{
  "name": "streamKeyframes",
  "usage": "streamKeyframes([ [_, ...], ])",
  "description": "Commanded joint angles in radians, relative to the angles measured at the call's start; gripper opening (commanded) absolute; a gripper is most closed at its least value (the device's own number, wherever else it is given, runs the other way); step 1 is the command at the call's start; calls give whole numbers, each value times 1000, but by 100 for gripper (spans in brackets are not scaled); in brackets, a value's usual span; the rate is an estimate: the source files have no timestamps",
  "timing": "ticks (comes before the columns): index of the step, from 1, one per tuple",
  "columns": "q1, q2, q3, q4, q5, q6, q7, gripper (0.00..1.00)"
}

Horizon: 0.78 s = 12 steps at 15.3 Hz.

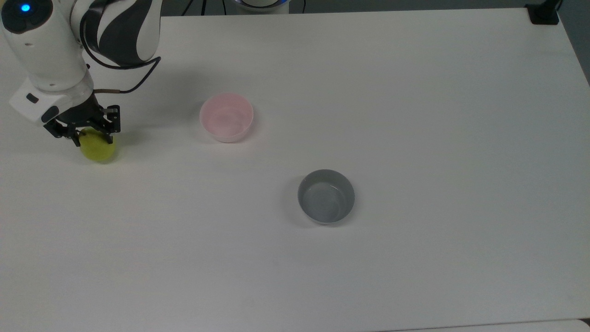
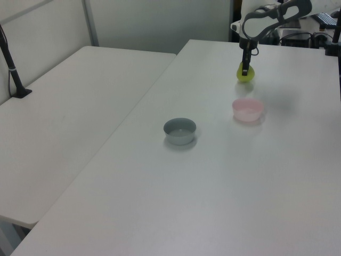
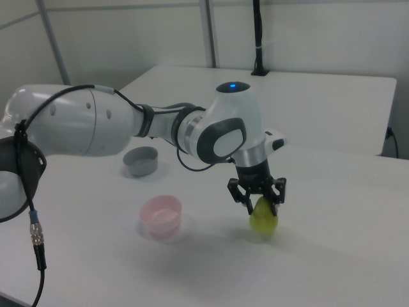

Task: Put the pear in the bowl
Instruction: 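Lift the pear up off the table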

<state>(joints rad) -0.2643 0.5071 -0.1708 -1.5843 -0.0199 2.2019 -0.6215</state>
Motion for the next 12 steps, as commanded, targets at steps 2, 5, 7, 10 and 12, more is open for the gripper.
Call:
streamKeyframes([
  [2, 10, -105, -1, -17, -15, -102, 9, 16],
  [5, 13, -172, 8, -16, -14, -183, 9, 16],
  [7, 26, -215, 10, -16, -14, -238, 25, 17],
  [10, 43, -265, 14, -16, -14, -286, 71, 18],
  [12, 43, -292, 33, -14, -14, -330, 83, 18],
])
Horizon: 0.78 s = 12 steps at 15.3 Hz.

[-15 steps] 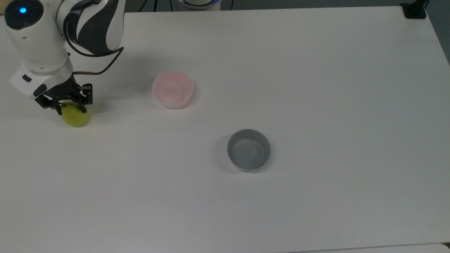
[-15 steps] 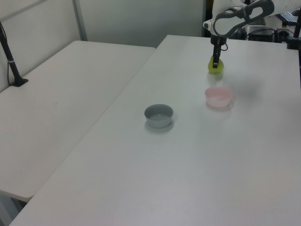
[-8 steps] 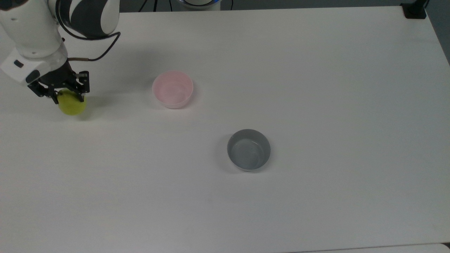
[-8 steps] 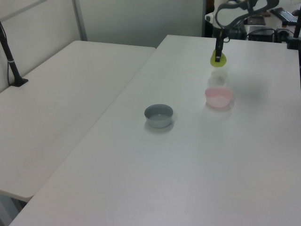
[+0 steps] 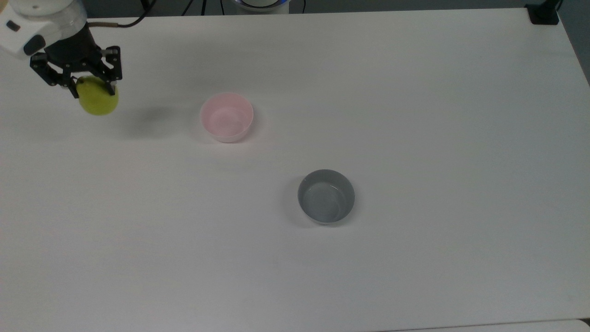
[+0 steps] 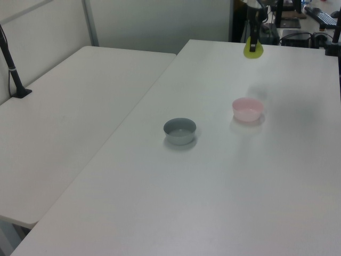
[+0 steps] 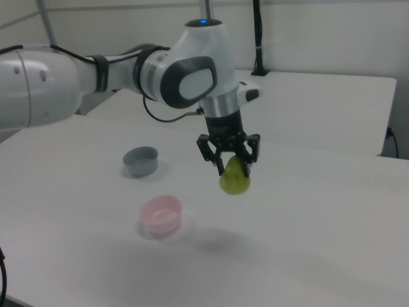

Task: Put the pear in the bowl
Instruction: 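Lift the pear up off the table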

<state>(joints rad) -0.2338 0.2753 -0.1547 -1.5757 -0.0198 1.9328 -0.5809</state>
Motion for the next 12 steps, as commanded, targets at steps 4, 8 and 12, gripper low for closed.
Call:
streamKeyframes([
  [4, 14, -100, 44, 20, -12, -181, 95, 18],
  [8, 59, -148, 44, 20, -12, -225, 151, 18],
  [12, 126, -179, 30, 16, -11, -251, 261, 18],
])
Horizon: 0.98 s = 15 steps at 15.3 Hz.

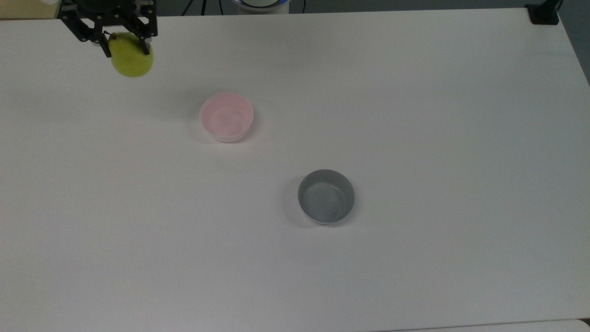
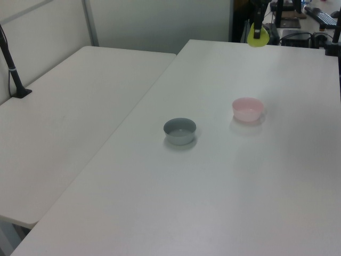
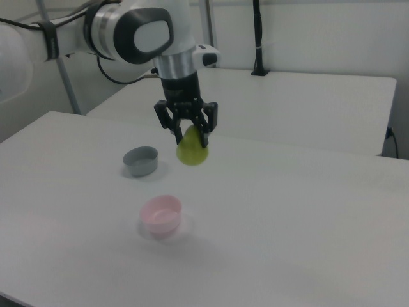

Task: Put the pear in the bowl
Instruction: 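Lift the pear up off the table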

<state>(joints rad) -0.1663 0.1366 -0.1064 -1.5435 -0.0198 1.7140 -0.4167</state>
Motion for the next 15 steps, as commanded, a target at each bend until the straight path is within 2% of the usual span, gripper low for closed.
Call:
streamKeyframes([
  [1, 76, -48, -21, -17, -9, -33, 134, 18],
  [7, 137, -143, -21, -59, -2, -71, 202, 18],
  [12, 169, -157, -9, -72, 35, -97, 200, 18],
  [15, 191, -158, -9, -151, 35, -51, 191, 18],
])
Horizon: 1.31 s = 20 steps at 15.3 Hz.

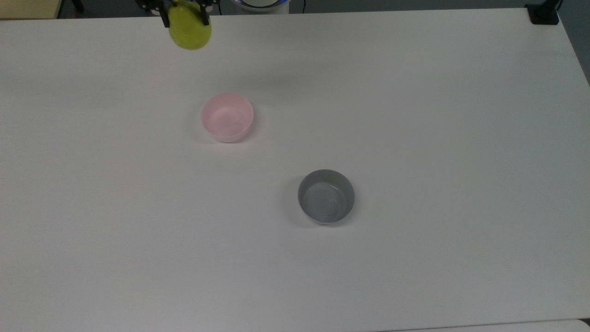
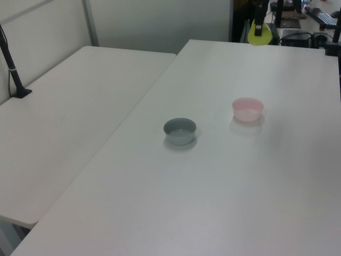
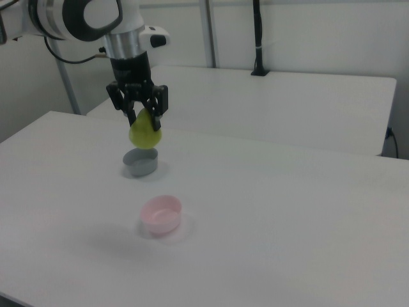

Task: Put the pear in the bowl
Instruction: 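Lift the pear up off the table, then carry the pear over the pink bowl and lower it in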

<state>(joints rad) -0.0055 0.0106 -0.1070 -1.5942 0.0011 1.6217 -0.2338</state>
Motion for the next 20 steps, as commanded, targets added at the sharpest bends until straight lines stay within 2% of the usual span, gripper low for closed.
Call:
streamKeyframes([
  [1, 38, -32, -8, -131, 14, 81, 8, 18],
  [11, 42, 12, -7, -349, -1, 360, 7, 18],
  [13, 68, 41, -7, -360, -10, 391, 8, 18],
  [20, 84, 147, -8, -362, -18, 477, 14, 18],
])
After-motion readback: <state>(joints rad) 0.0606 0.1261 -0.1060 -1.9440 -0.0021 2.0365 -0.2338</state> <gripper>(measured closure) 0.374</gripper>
